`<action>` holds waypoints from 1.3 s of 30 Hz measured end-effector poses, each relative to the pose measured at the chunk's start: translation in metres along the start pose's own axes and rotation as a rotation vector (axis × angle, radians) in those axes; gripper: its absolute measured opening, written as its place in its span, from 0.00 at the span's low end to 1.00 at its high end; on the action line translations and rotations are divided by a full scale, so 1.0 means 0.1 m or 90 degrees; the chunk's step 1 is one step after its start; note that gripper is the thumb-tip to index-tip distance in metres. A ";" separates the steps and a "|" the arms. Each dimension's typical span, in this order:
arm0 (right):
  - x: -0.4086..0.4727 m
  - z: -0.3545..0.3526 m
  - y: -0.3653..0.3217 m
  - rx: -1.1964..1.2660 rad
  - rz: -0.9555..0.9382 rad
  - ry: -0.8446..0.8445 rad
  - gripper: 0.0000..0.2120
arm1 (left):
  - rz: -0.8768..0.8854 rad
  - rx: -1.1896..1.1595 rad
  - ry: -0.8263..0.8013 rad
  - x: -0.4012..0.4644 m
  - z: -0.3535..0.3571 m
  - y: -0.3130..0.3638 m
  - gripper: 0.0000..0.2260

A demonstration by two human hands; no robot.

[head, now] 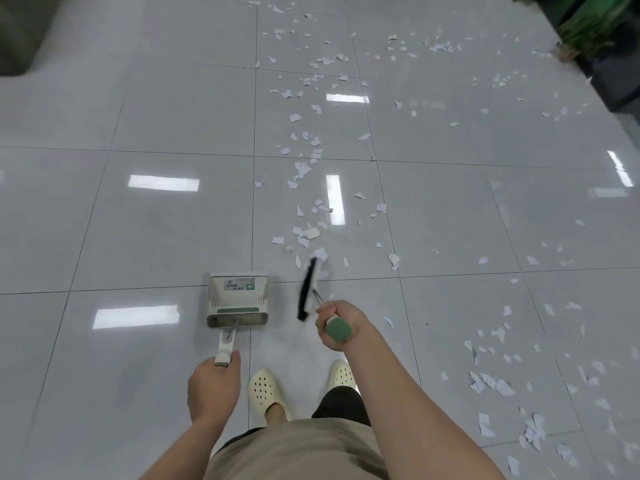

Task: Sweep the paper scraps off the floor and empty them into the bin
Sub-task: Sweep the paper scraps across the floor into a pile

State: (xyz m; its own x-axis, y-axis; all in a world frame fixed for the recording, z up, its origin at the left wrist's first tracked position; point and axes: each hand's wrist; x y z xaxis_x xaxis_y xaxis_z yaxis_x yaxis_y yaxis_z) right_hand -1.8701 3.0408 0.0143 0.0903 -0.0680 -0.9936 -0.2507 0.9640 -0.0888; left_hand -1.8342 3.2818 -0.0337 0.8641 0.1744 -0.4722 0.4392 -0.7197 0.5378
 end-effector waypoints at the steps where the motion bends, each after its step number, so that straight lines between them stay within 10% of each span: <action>1: 0.03 -0.01 -0.03 -0.046 -0.027 0.043 0.10 | -0.005 -0.001 0.002 0.01 0.01 0.02 0.24; 5: 0.15 -0.21 -0.23 -0.147 -0.099 0.188 0.06 | -0.038 -0.029 0.016 0.06 0.08 0.14 0.23; 13: 0.34 -0.74 -0.87 0.125 -0.091 0.252 0.09 | -0.039 -0.051 0.044 0.06 0.32 0.55 0.23; 28: -0.02 0.31 -1.46 -0.154 -0.100 0.002 0.08 | -0.065 -0.036 0.123 -0.19 0.82 1.23 0.23; 39: 0.20 0.66 -1.55 -0.118 0.163 -0.243 0.15 | -0.142 -0.078 0.209 -0.31 0.78 1.24 0.22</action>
State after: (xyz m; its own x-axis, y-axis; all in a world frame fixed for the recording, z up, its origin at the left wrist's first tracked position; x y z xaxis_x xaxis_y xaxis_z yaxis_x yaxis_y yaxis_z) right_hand -1.7657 2.9076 0.0130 0.3411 0.2979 -0.8916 -0.4750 0.8731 0.1100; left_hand -1.8260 3.1341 -0.0068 0.7684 0.5361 -0.3496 0.6334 -0.5583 0.5359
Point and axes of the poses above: each hand's wrist, its own x-axis towards the middle knuckle, its own z-axis out of the palm, y = z × x, and after that the axes turned 8 degrees about y, right-handed
